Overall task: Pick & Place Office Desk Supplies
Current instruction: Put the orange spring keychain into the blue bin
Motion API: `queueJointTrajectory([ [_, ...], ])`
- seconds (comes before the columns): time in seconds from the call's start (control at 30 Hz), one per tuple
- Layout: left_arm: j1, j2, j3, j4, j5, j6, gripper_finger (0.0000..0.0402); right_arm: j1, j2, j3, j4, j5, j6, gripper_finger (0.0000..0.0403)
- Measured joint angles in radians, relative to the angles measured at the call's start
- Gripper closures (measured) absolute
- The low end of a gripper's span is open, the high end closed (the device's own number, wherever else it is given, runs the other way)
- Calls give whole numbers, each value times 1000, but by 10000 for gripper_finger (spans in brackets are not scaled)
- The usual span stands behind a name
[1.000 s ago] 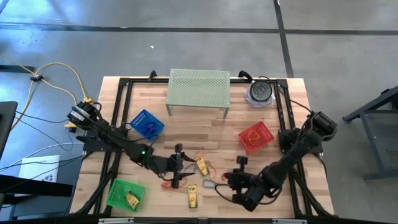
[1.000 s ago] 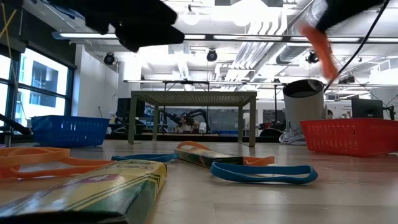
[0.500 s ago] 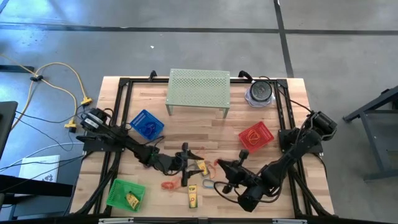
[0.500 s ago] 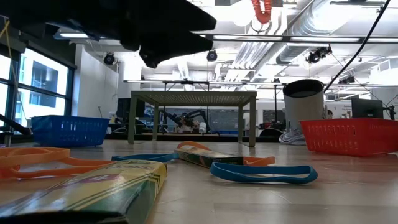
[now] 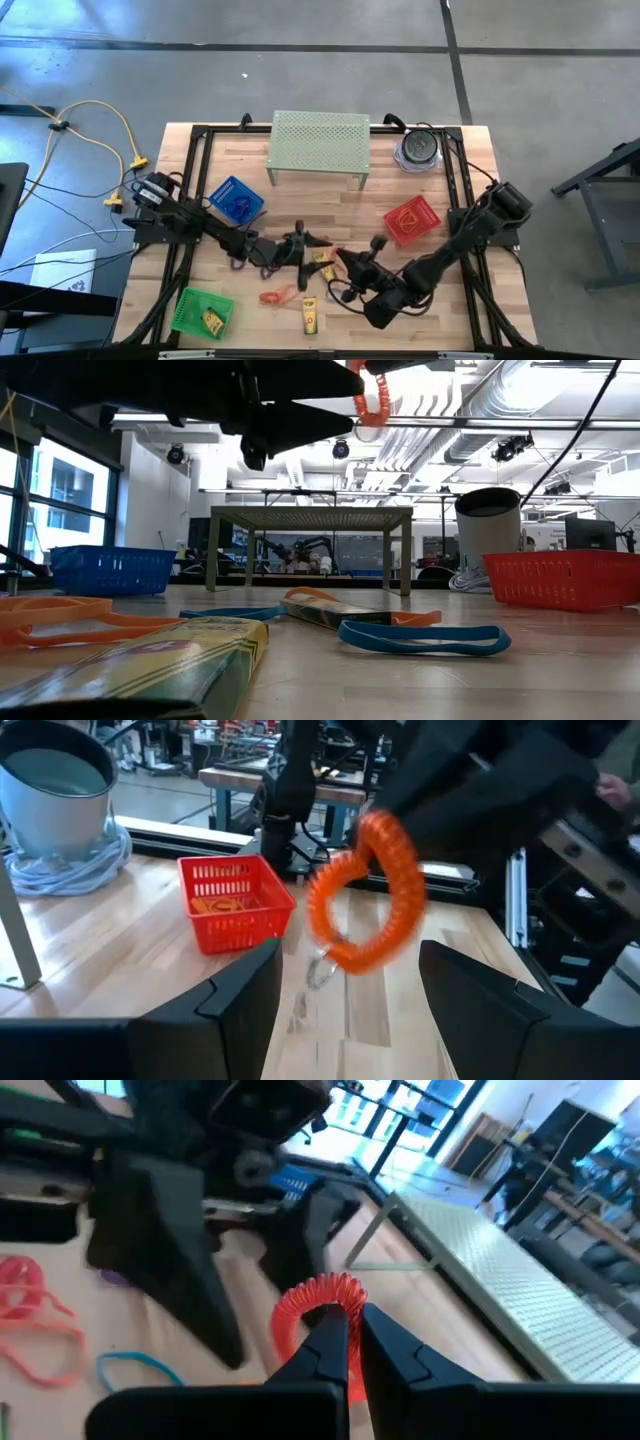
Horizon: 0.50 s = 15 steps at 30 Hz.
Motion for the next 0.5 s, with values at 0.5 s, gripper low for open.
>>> queueJointTrajectory([
  [0.5,10,0,0,19,1,3,172,-20,10,0,100,-54,-72,399],
])
